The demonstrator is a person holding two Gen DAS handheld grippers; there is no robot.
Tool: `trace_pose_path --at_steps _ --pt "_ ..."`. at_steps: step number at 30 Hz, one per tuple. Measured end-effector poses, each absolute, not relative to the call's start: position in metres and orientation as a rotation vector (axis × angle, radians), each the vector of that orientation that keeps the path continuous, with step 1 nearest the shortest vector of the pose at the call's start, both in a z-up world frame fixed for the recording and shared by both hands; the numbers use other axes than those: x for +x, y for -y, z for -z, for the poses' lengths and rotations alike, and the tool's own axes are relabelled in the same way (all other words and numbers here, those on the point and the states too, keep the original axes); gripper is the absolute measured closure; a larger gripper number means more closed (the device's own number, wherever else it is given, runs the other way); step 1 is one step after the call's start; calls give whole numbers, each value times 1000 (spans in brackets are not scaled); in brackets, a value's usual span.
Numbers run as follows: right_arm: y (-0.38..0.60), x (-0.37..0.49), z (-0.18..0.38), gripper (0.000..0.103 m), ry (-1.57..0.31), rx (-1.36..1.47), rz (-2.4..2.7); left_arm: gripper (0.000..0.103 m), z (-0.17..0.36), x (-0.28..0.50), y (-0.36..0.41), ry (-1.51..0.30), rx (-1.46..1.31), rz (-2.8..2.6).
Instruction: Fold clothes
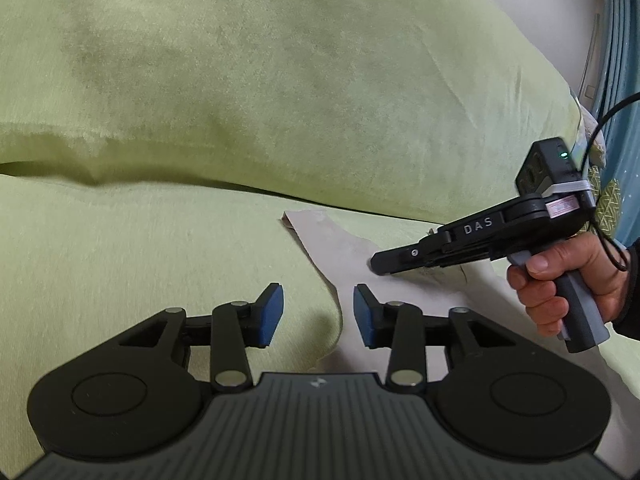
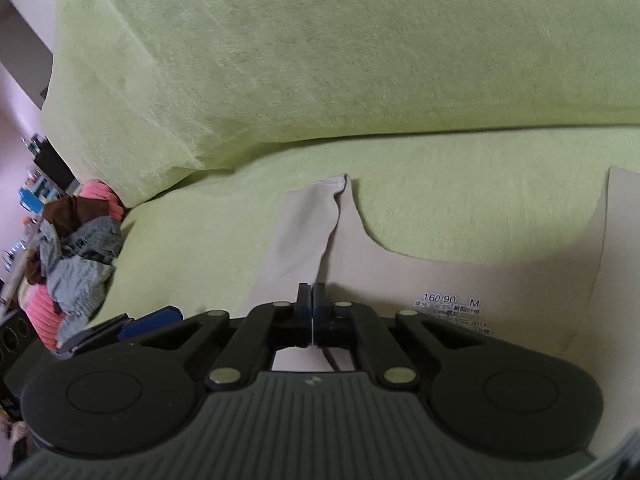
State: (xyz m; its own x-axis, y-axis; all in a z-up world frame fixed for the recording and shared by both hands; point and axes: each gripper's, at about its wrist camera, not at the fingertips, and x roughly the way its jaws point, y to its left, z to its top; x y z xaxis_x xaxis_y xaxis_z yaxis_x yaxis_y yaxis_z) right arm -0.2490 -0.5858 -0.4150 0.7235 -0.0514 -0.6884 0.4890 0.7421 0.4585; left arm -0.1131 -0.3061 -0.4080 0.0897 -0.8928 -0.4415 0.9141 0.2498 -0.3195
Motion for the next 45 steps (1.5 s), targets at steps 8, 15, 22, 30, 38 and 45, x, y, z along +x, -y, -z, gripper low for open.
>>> trace_pose_path --at_steps 8,15,22,30,38,45 --pt "572 -238 403 103 -753 489 395 58 409 -116 309 -614 63 1366" --pt "574 -243 409 103 -754 477 454 58 406 -132 314 -571 125 1452" --pt "575 -241 403 102 -755 461 448 58 410 -132 320 -609 153 1406" --pt "565 -213 411 101 -766 398 415 58 415 -120 318 -671 104 1360" --pt "559 -185 407 99 -740 269 451 58 414 -121 316 -670 108 1362" --pt "557 -153 411 99 -777 220 444 58 414 -121 316 -675 96 1357"
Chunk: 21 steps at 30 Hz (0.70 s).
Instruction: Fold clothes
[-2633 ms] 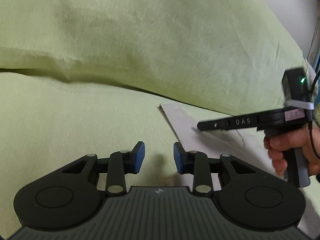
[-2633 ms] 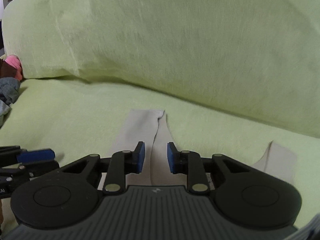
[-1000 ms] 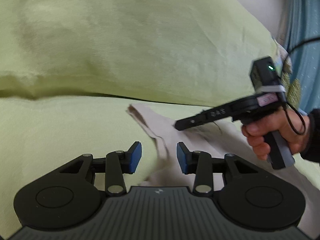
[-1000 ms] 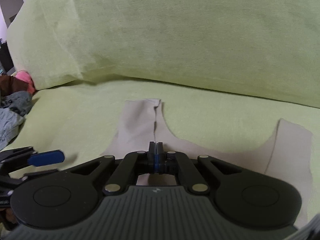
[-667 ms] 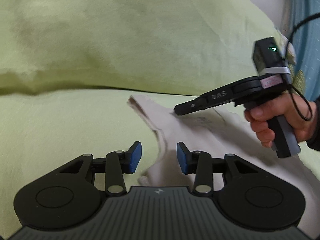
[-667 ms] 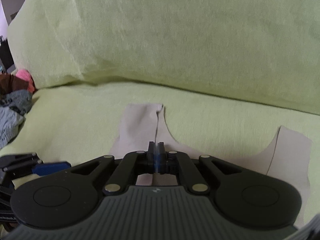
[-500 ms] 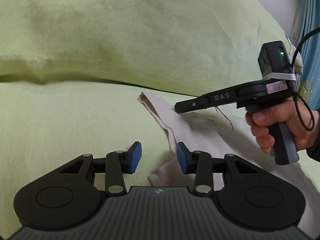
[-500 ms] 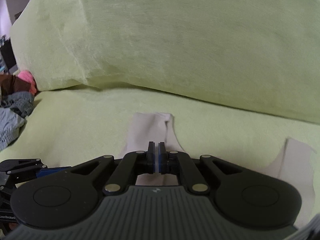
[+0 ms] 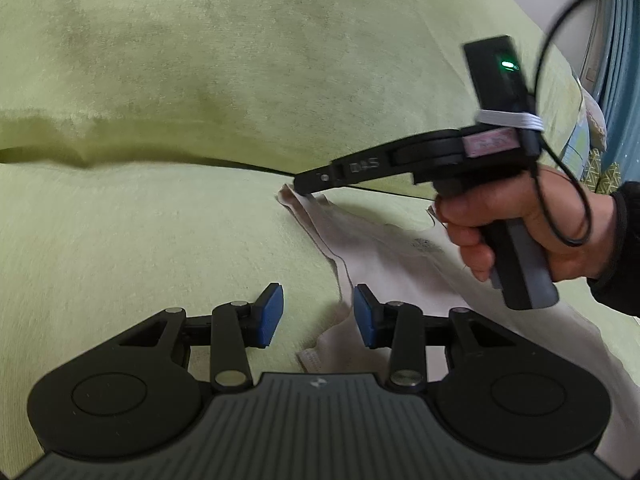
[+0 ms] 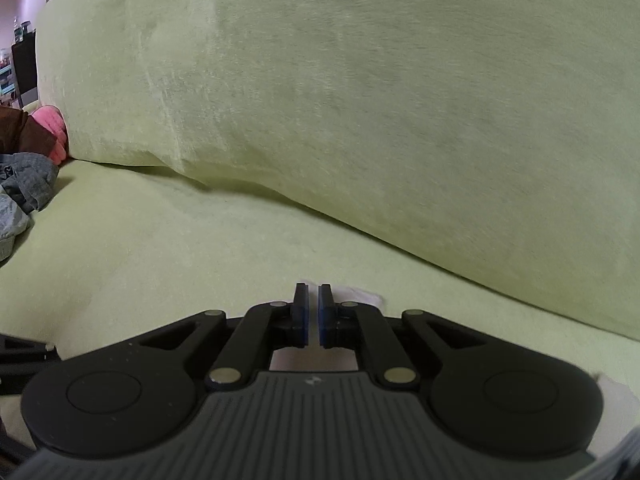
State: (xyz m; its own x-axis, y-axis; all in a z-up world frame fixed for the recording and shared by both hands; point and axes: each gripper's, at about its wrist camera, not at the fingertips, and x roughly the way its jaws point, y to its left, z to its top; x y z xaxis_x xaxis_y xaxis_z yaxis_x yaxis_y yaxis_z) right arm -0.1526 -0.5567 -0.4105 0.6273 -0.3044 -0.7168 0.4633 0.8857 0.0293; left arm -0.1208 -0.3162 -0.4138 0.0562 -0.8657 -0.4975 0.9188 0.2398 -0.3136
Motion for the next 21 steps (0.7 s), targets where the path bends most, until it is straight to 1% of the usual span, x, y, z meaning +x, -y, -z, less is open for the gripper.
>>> trace_pose_path --at_steps 5,8,11,12,16,19,21 --pt "552 -141 417 99 -864 167 435 58 413 -121 317 -681 90 1357" --pt "547 -143 414 99 -836 140 427 58 413 -121 317 -679 91 1357" --pt "553 -141 421 99 -854 165 432 57 413 -122 317 -678 92 1356" --pt "556 -143 422 102 -839 174 433 57 413 -122 317 -679 90 1356" --pt "563 -158 409 99 -755 218 492 57 414 -120 316 -683 83 1354" --pt "563 -176 406 99 -742 213 526 57 413 -121 316 -678 90 1354" --pt "562 -178 411 99 -768 207 511 57 413 -122 316 -674 98 1353"
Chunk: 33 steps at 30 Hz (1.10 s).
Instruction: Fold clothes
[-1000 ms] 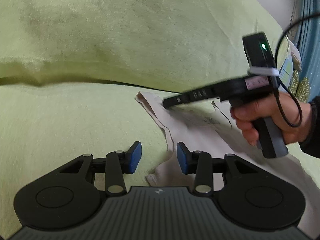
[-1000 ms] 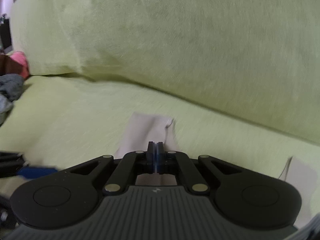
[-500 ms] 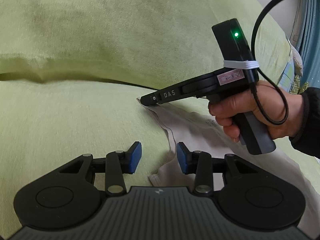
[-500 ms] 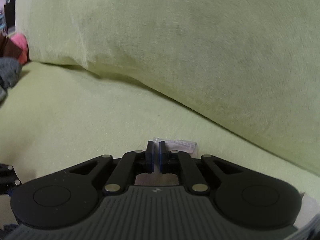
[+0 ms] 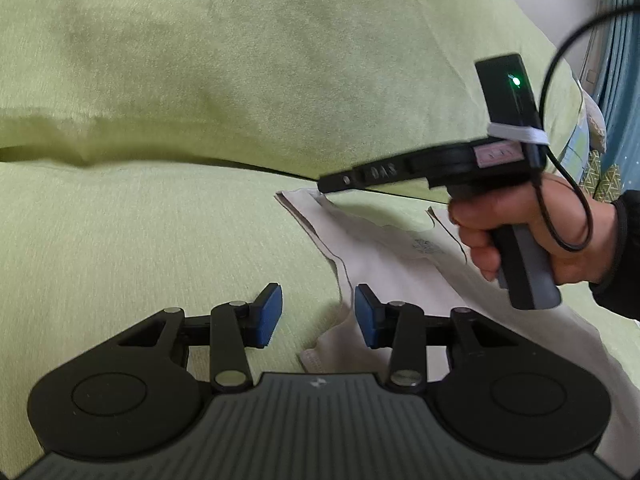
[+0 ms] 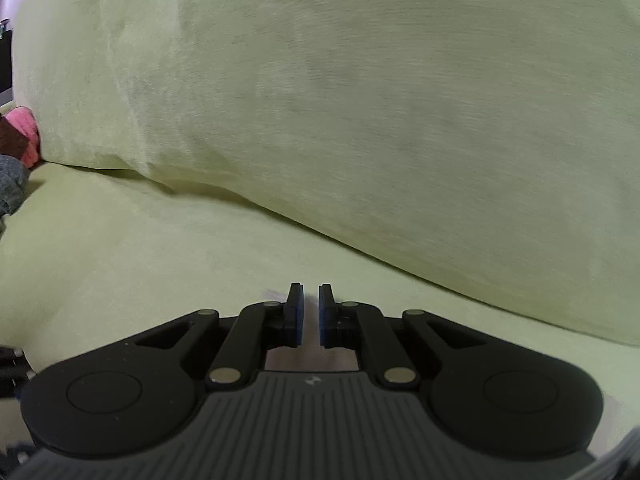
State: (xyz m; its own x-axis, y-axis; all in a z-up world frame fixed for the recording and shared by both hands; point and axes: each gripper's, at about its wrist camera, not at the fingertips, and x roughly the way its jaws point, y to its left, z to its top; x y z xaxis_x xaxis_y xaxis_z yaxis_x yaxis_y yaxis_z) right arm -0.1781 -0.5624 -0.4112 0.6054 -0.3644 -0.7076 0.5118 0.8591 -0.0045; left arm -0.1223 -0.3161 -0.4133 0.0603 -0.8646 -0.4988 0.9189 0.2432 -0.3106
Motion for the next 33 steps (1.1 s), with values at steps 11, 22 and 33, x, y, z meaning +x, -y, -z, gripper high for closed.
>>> trace_pose_path --at_steps 11,22,33 --pt "565 -203 397 96 -695 291 529 55 415 -121 317 -669 104 1350" --pt "516 -289 396 95 -687 342 499 53 411 -126 319 -643 141 1336" --pt "511 -337 397 96 -629 404 678 53 384 -152 328 -574 231 1344"
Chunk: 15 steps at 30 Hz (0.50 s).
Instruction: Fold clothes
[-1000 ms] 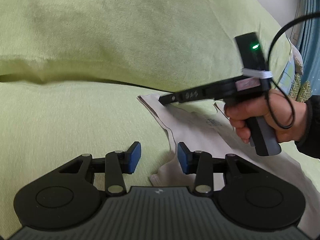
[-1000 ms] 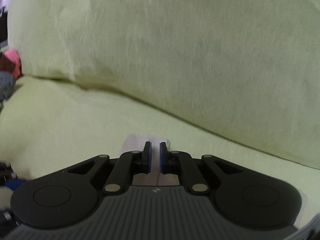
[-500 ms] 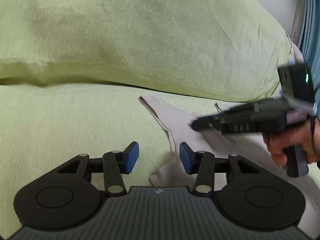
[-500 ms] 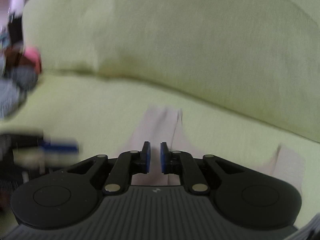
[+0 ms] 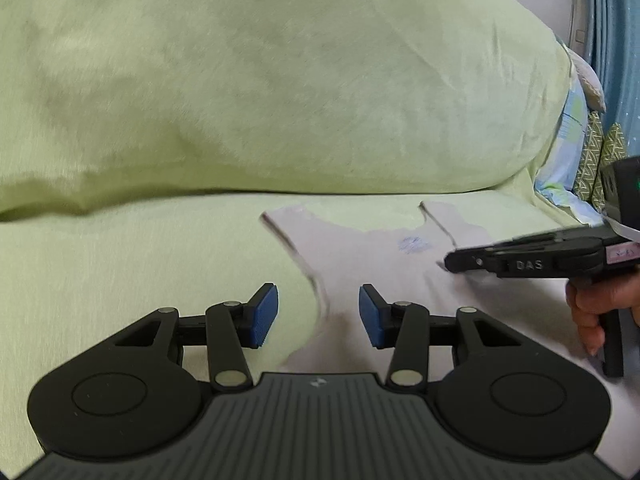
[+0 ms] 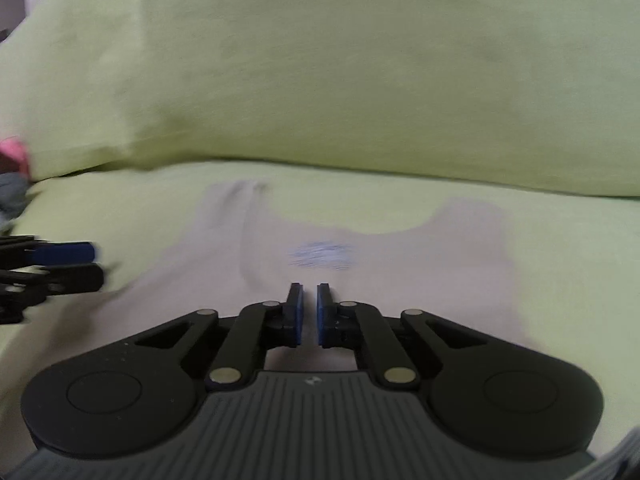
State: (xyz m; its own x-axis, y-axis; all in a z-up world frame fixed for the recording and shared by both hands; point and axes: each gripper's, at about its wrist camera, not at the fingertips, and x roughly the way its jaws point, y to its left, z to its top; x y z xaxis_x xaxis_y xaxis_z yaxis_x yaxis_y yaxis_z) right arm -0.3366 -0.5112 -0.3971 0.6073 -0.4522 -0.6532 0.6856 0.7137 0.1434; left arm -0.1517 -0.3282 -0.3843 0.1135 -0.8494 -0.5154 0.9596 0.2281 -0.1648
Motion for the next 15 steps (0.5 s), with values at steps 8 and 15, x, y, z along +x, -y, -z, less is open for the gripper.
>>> trace_pose_path --at_steps 8,15 --pt "523 -382 406 100 -556 505 724 53 374 -186 357 -563 321 1397" --pt "548 -415 380 93 -507 481 782 53 377 -214 418 -586 409 1518"
